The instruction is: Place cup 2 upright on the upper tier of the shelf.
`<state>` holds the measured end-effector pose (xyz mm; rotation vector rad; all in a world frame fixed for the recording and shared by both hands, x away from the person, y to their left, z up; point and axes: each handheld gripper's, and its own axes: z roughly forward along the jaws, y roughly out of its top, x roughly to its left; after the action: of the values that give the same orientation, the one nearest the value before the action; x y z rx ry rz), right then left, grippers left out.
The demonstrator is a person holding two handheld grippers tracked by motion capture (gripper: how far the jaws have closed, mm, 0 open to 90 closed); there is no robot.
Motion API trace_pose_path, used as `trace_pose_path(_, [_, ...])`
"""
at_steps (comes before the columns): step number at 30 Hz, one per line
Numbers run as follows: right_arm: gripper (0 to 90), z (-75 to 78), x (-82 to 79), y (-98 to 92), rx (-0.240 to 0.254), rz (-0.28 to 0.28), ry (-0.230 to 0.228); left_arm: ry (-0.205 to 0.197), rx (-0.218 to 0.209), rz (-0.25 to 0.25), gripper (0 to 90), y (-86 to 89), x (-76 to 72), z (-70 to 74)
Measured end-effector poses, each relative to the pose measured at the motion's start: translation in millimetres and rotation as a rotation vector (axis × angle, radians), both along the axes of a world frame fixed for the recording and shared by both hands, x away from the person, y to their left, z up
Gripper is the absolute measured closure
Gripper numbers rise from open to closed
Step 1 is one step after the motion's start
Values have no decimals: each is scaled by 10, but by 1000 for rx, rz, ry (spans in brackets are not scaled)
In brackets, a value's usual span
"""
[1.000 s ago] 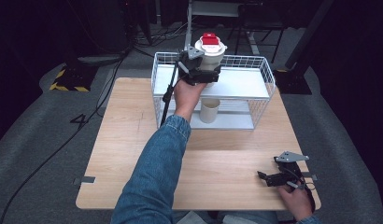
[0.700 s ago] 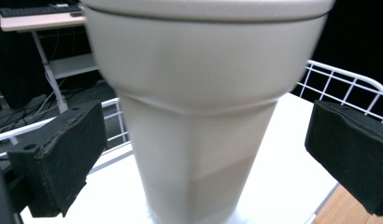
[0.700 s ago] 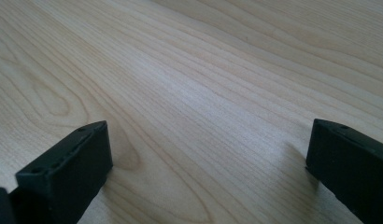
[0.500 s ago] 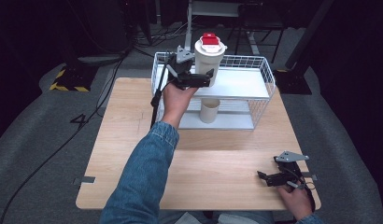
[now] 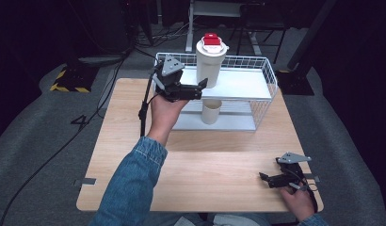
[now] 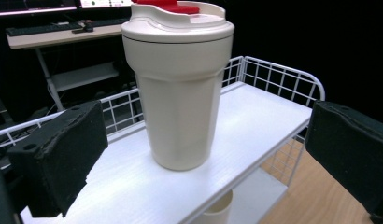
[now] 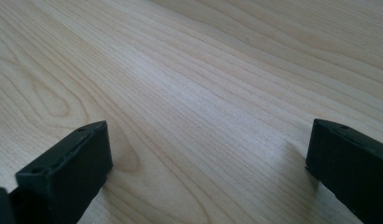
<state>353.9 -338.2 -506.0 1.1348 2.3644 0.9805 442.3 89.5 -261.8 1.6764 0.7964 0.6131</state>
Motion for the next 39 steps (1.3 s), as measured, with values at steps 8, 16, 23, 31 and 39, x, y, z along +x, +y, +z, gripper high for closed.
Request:
trace_pose_path(8, [4, 0, 2, 1, 0, 0, -1, 0, 13, -23, 0, 131, -266, -51])
trace_pose_path(16, [4, -1, 4, 2, -1, -1, -1, 15, 20, -27, 0, 302, -463, -139])
trace_pose_path(23, [4, -1, 5, 2, -1, -1, -1, 33, 55, -36, 0, 443, -670, -272])
trace_pose_path(31, [4, -1, 5, 4, 1, -4, -1, 54, 68, -30, 0, 604, -881, -527])
trace_pose_path(39, [4, -1, 5, 4, 1, -4, -1, 95, 86, -32, 0, 713, -1025, -816])
